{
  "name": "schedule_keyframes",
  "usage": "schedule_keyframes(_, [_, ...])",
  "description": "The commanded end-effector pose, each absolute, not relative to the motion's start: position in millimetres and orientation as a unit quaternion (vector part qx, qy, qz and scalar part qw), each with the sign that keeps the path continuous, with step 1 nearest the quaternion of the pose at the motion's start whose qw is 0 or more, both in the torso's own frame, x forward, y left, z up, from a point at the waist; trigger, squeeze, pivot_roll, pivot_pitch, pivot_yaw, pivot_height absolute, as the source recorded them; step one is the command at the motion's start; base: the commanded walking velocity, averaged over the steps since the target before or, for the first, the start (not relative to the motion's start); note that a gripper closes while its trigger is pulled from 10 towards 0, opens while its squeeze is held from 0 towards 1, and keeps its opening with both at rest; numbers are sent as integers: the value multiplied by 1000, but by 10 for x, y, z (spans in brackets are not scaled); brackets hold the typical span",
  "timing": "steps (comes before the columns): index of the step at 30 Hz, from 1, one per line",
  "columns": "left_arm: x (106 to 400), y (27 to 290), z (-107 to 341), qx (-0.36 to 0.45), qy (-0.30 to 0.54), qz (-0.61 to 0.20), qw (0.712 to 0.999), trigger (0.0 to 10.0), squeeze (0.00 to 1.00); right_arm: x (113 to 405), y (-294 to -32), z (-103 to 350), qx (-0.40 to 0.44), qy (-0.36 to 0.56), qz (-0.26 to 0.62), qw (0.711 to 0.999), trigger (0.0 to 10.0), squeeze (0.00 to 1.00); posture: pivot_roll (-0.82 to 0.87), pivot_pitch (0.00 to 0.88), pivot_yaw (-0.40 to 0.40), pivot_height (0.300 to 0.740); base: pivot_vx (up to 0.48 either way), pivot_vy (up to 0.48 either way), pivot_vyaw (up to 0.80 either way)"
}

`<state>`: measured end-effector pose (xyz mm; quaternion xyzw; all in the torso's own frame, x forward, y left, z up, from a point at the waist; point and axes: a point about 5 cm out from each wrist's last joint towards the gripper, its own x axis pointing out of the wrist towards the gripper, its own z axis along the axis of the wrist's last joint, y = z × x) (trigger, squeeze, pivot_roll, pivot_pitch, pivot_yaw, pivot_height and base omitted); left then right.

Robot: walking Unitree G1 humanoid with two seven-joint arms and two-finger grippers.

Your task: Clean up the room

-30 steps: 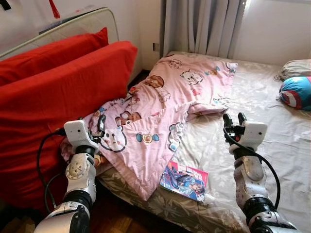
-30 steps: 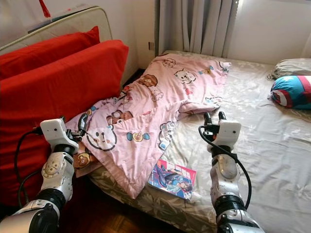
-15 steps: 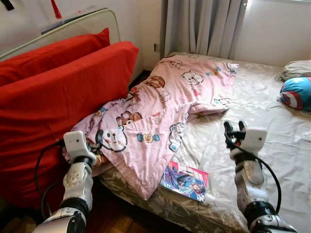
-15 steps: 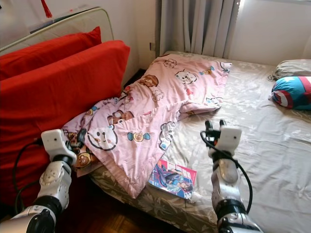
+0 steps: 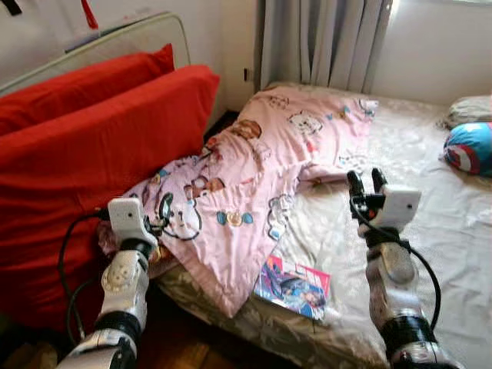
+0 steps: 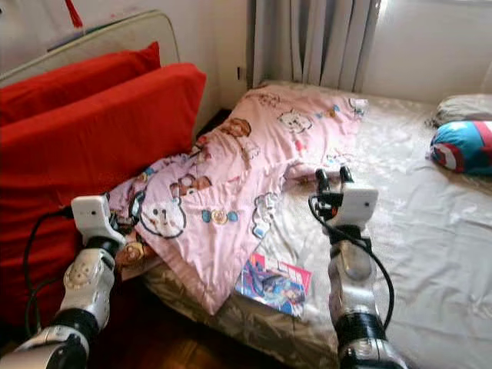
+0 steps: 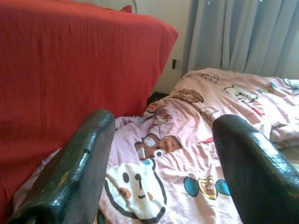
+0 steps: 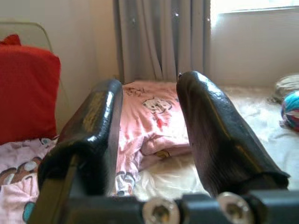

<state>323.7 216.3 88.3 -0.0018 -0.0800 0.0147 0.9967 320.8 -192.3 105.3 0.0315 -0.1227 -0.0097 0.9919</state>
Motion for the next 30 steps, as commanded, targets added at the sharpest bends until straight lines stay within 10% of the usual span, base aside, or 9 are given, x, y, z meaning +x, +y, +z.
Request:
schedule_keyframes(1, [3170,2130,877,16,-91,-4,996,10000,0,3132,-1892,1074,30,-131,-9,991,10000,0,-168,0,48,740,0,0,0])
schedule_keyframes(14, [2748,2151,789,46,-96,-30,994,10000,0,2500,-1986,836,23,-91,-38,995,10000,0,-171,9,43,740,0,0,0])
schedule_keyframes(30, [2409,2275,773,32,-69,8,997,10000,0,2387,-1900,866,18,-62,-16,998,10000,0,-179,0,44,740,0,0,0])
